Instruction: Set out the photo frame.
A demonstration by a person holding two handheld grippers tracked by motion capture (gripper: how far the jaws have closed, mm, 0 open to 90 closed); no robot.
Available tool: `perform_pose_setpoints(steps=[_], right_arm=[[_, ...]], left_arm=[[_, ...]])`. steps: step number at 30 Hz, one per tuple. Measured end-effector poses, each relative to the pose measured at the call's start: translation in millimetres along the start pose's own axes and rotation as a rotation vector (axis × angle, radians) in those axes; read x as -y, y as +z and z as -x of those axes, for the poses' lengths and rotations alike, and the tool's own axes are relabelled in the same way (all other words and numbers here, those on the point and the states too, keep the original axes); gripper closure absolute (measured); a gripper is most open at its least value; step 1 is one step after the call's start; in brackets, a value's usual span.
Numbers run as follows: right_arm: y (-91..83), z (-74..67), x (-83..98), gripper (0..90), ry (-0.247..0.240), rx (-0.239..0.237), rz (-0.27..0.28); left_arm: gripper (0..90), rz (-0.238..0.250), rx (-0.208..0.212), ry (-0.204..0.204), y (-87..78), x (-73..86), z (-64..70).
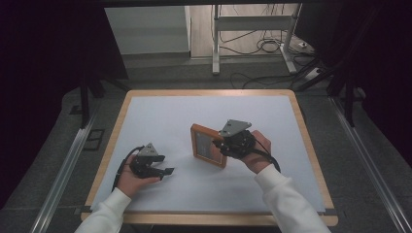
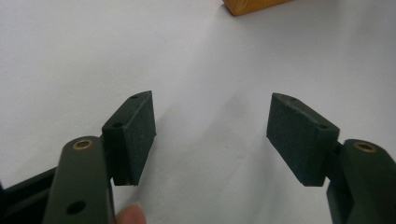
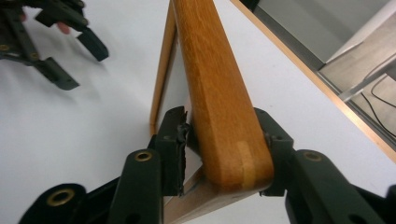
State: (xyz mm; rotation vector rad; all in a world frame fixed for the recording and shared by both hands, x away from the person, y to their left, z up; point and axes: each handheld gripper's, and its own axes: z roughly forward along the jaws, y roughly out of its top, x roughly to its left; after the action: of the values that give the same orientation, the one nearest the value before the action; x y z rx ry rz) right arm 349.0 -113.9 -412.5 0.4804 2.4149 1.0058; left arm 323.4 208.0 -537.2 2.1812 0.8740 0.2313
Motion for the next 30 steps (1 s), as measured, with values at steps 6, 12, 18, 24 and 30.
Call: perform_pose_setpoints(steps=[6, 12, 18, 24, 30], right_arm=[[4.7, 5.4, 0.4, 54.2, 0.005, 0.028, -0.013], [10.6, 12.3, 2.1, 49.9, 0.026, 0.045, -0.016], [16.7, 19.9, 4.1, 46.4, 0.061, 0.054, -0.015], [23.3, 27.3, 6.6, 42.3, 0.087, 0.061, -0.021], [29.5, 35.9, 10.1, 38.9, 0.125, 0.057, -0.019]], left_arm=[[32.0, -0.002, 0.001, 0.003, 0.9, -0.1, 0.4], [32.0, 0.001, 0.001, 0.0, 1.0, 0.0, 0.0], [31.9, 0.001, 0.001, 0.001, 0.8, 0.0, 0.2], [31.8, 0.0, 0.001, 0.002, 1.0, 0.0, 0.2], [31.8, -0.001, 0.002, 0.0, 1.4, 0.2, 0.5]])
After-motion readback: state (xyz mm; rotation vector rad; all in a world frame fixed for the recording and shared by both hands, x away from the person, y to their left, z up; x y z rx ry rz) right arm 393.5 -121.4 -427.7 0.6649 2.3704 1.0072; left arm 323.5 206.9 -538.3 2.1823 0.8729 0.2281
